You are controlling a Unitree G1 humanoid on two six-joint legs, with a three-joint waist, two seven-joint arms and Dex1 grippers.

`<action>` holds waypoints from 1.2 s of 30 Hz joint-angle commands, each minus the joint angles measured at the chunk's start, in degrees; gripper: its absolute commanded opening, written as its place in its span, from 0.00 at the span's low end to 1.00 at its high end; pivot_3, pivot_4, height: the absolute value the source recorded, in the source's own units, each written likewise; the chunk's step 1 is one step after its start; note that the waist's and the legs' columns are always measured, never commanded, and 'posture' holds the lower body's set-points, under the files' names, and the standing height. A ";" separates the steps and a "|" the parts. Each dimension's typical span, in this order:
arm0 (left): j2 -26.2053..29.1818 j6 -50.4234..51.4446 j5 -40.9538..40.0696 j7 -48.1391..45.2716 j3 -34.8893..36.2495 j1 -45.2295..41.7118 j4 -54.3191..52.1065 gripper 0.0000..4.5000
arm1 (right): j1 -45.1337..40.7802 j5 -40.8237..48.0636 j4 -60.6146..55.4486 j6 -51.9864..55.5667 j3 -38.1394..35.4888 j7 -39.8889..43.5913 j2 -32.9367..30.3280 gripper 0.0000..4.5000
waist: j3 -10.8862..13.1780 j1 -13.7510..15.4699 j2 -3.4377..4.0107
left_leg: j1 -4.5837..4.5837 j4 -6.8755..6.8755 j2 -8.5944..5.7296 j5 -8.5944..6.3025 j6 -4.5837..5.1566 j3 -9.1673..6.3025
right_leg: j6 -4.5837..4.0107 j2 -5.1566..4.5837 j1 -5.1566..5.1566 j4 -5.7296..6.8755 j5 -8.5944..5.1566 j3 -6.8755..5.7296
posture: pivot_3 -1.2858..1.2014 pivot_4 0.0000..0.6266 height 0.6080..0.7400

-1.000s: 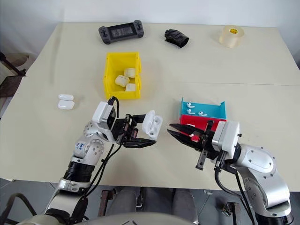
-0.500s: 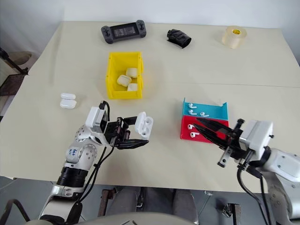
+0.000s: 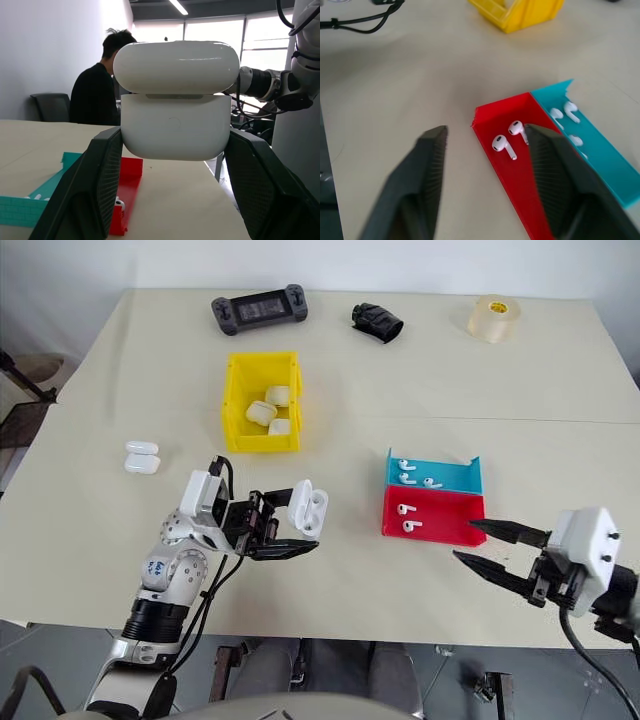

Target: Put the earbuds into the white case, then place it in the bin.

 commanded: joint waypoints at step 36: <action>1.10 0.16 0.06 6.29 -1.52 2.33 -8.42 0.61 | -52.85 -38.68 18.13 5.16 53.97 12.63 -7.68 1.00 | 0.03 -0.19 -0.02 | -0.26 0.00 -0.05 -0.01 -0.01 -0.07 | 0.01 -0.05 -0.29 -0.05 0.01 -0.05 | 0.52 0.24 1.00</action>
